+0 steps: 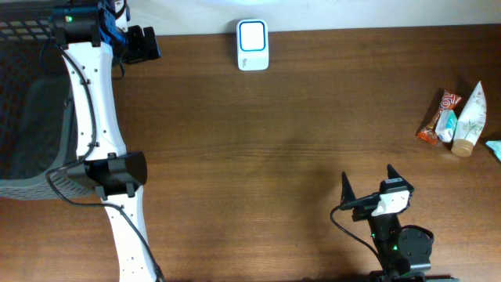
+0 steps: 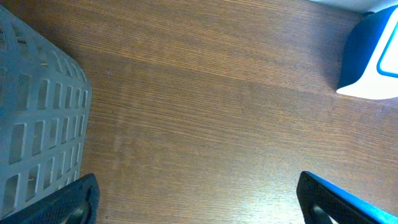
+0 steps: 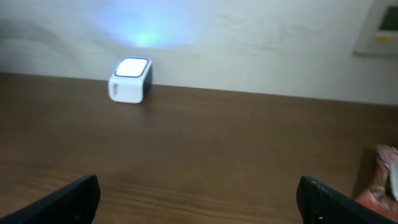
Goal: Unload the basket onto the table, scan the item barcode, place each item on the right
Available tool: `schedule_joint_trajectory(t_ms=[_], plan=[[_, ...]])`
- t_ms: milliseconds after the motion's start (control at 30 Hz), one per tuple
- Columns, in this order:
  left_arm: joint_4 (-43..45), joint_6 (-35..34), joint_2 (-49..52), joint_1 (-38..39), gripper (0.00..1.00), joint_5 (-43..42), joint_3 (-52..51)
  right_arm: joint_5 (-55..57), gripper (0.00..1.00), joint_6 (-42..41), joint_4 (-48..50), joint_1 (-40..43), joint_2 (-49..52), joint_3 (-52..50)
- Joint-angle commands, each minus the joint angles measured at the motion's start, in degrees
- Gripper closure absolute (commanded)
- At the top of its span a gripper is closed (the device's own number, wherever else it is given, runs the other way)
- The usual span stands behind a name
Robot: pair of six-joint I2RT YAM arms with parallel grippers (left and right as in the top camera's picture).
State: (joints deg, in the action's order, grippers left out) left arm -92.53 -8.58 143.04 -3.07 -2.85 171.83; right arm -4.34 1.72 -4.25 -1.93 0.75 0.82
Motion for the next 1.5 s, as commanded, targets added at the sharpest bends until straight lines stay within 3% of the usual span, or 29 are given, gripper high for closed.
schedule_joint_trajectory(t_ms=[0, 200, 1167, 1267, 1467], plan=[[-0.04, 0.57, 0.09, -0.09, 0.01, -0.42, -0.26, 4.85, 0.01, -4.15, -0.46, -0.24, 0.13, -0.50], [-0.04, 0.57, 0.09, -0.09, 0.01, -0.42, -0.26, 4.83, 0.01, -1.05, -0.48, -0.26, 0.13, -0.50], [-2.64, 0.52, -1.60, 0.46, 0.01, -2.36, -0.24, 3.96, 0.01, -1.11, -0.31, -0.26, 0.13, -0.50], [-0.70, 0.55, -5.75, 3.89, 0.01, 0.50, -0.26, 3.96, 0.01, -1.11, -0.31, -0.26, 0.13, -0.50], [1.60, 0.55, -16.68, 13.64, 0.01, 16.65, -4.98, 3.96, 0.01, -1.11, -0.31, -0.26, 0.13, -0.50]])
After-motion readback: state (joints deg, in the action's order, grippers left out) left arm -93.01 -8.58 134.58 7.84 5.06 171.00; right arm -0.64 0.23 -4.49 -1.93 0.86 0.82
